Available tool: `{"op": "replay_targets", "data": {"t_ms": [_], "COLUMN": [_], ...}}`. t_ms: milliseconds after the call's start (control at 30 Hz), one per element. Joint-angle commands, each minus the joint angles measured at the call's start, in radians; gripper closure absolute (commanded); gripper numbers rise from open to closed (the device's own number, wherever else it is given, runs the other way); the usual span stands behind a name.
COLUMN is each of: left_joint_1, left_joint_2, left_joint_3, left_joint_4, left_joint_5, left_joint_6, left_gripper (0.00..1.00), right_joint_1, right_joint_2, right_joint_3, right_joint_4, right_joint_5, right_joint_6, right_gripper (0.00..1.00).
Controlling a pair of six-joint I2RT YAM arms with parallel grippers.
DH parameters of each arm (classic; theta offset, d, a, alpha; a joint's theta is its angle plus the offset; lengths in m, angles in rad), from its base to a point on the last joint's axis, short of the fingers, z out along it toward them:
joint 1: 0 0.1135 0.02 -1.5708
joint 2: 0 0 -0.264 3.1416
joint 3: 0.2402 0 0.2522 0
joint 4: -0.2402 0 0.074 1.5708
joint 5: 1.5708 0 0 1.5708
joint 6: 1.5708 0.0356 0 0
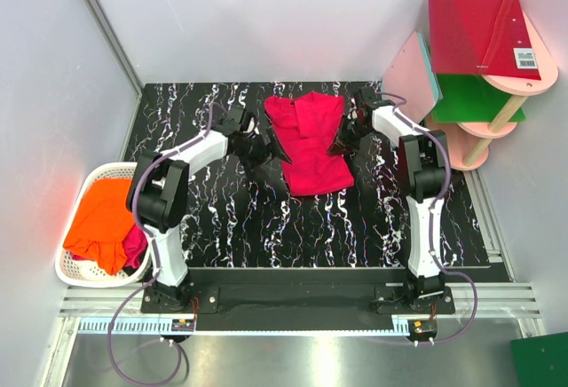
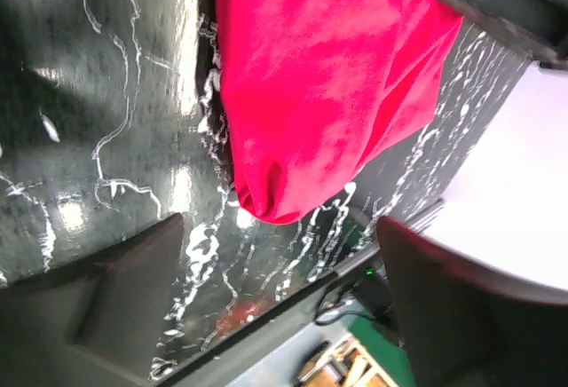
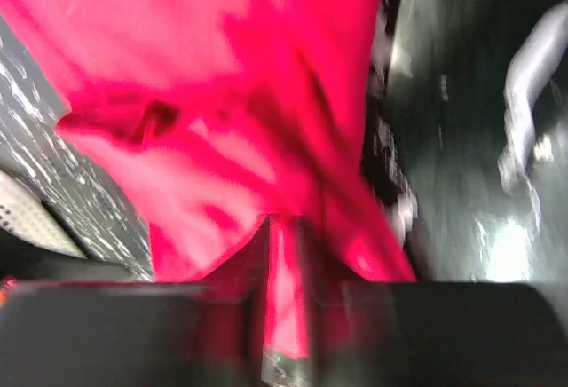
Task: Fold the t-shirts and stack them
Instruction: Fold the folded rectangular tshirt in 1/3 of the way, then grab one side of the 2/3 rectangular tshirt with both arms
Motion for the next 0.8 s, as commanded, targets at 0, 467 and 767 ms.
{"op": "replay_targets", "data": {"t_ms": [0, 467, 767], "left_joint_1": [-0.005, -0.123, -0.149], "left_joint_2": [-0.091, 0.101, 0.207], "left_joint_3": [-0.090, -0.126, -0.089], "left_joint_4": [0.093, 0.314, 0.311], "left_joint_5": [0.028, 0.120, 0.120], "left_joint_6": [-0.029, -0.133, -0.179], "left_gripper": [0.01, 0.14, 1.00], "right_joint_1": [-0.004, -0.081, -0.081], "right_joint_2": [-0.291, -0.502, -0.306], "right_joint_3": [-0.109, -0.680, -0.617], "right_joint_4": [0.024, 0.158, 0.254], "right_joint_5": [0.057, -0.072, -0.094], "right_joint_6": [-0.095, 0.038, 0.107], "right_gripper": [0.58, 0.03, 0.08]}}
